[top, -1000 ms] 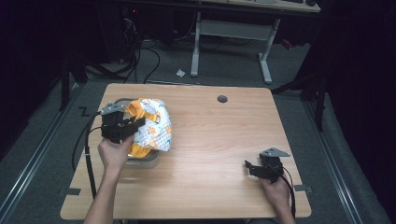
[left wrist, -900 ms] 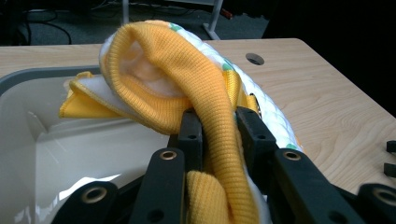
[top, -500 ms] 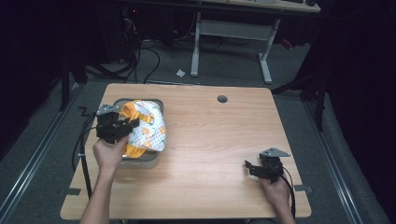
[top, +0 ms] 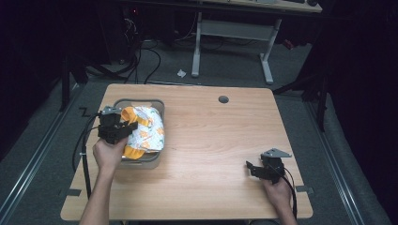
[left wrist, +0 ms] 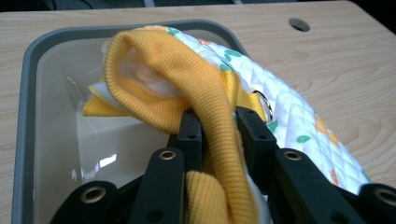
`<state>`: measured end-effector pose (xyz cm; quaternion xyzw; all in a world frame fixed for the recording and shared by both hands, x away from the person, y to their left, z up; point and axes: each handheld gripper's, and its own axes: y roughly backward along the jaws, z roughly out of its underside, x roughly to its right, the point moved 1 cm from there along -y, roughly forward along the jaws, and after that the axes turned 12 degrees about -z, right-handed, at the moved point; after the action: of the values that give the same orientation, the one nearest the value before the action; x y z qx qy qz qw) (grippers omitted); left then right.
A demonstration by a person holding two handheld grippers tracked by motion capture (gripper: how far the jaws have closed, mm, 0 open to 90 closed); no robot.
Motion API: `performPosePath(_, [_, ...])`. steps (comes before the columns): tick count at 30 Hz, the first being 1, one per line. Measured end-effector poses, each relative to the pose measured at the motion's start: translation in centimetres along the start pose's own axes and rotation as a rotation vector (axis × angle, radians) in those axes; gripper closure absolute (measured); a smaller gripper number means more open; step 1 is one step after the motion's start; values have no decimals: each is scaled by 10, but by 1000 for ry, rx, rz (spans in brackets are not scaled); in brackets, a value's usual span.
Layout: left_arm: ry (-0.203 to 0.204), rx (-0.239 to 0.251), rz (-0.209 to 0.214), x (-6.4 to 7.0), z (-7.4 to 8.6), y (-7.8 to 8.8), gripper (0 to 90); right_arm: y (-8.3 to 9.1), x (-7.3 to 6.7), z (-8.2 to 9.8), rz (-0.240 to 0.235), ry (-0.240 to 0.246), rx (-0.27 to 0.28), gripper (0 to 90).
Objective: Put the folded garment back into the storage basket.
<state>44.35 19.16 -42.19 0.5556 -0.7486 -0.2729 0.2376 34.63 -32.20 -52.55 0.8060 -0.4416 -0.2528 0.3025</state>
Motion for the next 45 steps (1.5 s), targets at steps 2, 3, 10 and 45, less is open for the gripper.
performPosePath(2, [-6,-15,-10,0,1,-3,730,0,0,0,0,0,0,279])
performPosePath(3, [-6,-23,-15,0,2,-5,729,0,0,0,0,0,0,279])
performPosePath(10, [-28,-69,-51,1,5,-15,725,0,0,0,0,0,0,279])
performPosePath(45, [6,-152,-167,3,12,-30,502,0,0,0,0,0,0,279])
